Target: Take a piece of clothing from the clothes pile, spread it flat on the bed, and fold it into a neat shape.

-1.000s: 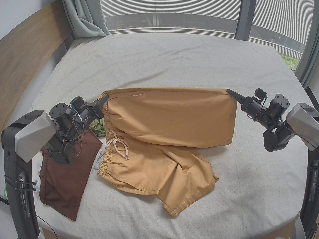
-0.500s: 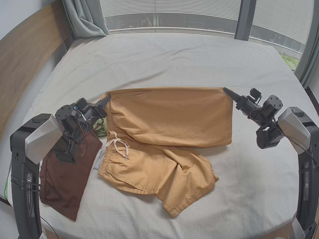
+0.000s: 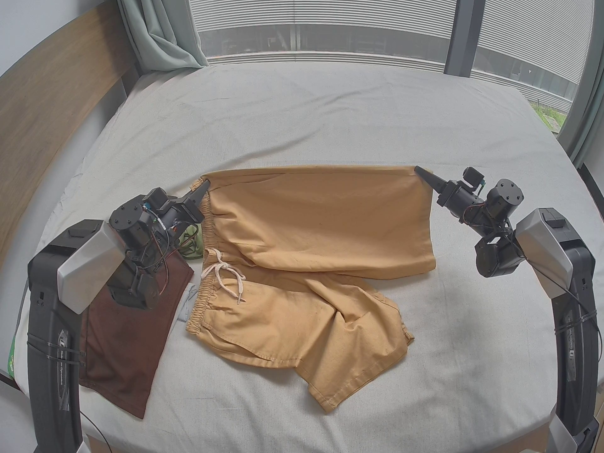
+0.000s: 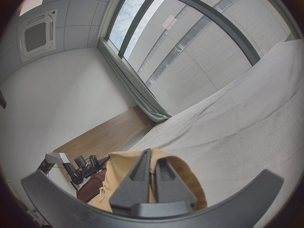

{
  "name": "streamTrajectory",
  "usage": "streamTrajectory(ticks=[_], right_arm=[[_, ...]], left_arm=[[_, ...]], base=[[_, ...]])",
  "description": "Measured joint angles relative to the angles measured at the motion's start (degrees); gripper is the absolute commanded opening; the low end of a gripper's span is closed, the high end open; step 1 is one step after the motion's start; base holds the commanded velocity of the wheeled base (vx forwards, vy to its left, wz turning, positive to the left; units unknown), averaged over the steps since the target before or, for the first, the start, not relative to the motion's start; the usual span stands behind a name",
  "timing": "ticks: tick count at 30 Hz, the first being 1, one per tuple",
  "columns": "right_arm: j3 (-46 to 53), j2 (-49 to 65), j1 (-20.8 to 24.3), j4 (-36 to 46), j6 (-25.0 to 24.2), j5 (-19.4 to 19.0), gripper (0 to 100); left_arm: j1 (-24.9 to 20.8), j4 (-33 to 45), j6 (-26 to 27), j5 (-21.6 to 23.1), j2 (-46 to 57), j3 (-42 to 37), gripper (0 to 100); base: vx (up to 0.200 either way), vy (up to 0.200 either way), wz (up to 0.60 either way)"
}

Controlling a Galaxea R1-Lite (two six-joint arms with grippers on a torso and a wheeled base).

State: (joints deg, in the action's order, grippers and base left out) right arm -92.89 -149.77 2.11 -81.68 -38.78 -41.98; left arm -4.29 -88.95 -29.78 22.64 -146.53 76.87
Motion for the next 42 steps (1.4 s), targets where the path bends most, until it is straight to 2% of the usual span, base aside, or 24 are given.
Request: streamTrajectory(ticks=[5, 6, 7, 8, 17, 24, 30, 42], right_arm=[[-1.8, -1.1, 0.1, 0.7, 0.0, 0.0, 0], [-1.9, -1.2, 0.1, 1.1, 0.0, 0.0, 0], [-2.1, -1.4, 0.1, 1.4, 0.0, 0.1, 0], [-2.5, -1.5, 0.1, 1.8, 0.0, 0.1, 100], [-6.6, -2.5, 0.2, 4.1, 0.0, 1.8, 100], [-5.2, -2.5, 0.3, 2.6, 0.1, 2.0, 100], [2.7, -0.4, 0.8, -0.8, 0.2, 2.0, 100], [29.4, 10.8, 2.0, -5.9, 1.2, 1.7, 100]], left_arm=[[0.0, 0.0, -1.4, 0.0, -0.6, 0.6, 0], [0.0, 0.0, -1.9, 0.0, -0.7, 0.7, 100], [0.0, 0.0, -2.2, 0.0, -0.7, 0.8, 100], [0.0, 0.0, -3.1, -0.1, -0.9, 1.0, 100], [-0.9, 1.7, -7.9, -0.3, -1.2, 2.5, 100], [-1.3, 4.1, -8.4, -1.2, -0.9, 1.5, 100], [-1.1, 4.9, -8.4, -1.5, 0.1, -2.1, 100], [-0.2, 3.3, -7.8, -1.0, 8.9, -19.5, 100]], base=[[0.0, 0.0, 0.0], [0.0, 0.0, 0.0], [0.0, 0.0, 0.0], [0.0, 0.0, 0.0], [0.0, 0.0, 0.0], [0.0, 0.0, 0.0], [0.0, 0.0, 0.0], [0.0, 0.0, 0.0]])
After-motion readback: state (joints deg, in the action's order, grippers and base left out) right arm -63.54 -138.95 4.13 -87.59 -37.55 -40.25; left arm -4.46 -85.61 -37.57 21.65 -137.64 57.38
